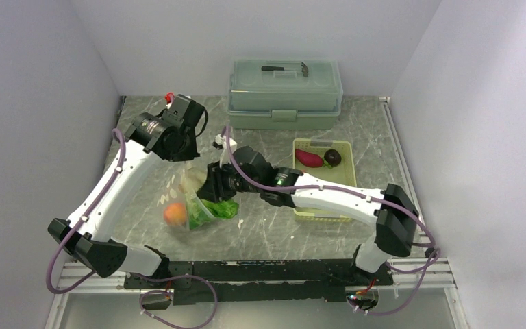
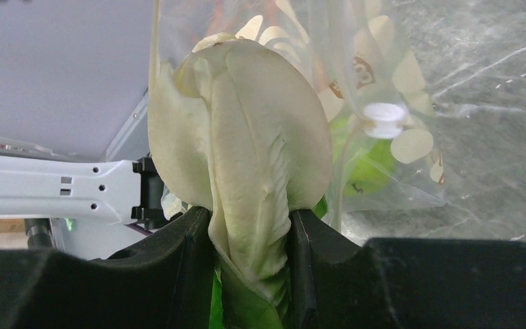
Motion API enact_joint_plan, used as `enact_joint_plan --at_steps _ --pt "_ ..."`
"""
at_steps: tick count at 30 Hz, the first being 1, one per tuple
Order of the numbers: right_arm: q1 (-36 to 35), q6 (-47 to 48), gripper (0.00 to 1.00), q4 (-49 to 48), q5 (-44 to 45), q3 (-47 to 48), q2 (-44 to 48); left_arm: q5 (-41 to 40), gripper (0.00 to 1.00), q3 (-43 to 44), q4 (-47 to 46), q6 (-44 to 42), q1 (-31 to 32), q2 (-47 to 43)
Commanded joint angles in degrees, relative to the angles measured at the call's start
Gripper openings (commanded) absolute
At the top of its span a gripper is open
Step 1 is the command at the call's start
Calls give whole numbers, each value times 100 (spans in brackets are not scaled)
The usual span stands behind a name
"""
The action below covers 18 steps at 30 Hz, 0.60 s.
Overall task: Place the food in the zip-top bag and seal the zipper
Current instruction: Place the fake vegetable in the zipper food storage bag.
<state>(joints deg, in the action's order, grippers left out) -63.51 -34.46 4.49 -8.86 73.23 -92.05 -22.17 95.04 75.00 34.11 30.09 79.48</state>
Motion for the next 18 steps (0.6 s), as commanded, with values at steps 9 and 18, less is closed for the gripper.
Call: enact_joint_plan --at_steps 9,18 --pt "290 -787 0 621 -999 1313 -1226 388 0 -172 -594 224 -30 -552" --pt "763 -1891 0 529 -1288 2065 -1847 644 0 -573 -610 309 -29 -959"
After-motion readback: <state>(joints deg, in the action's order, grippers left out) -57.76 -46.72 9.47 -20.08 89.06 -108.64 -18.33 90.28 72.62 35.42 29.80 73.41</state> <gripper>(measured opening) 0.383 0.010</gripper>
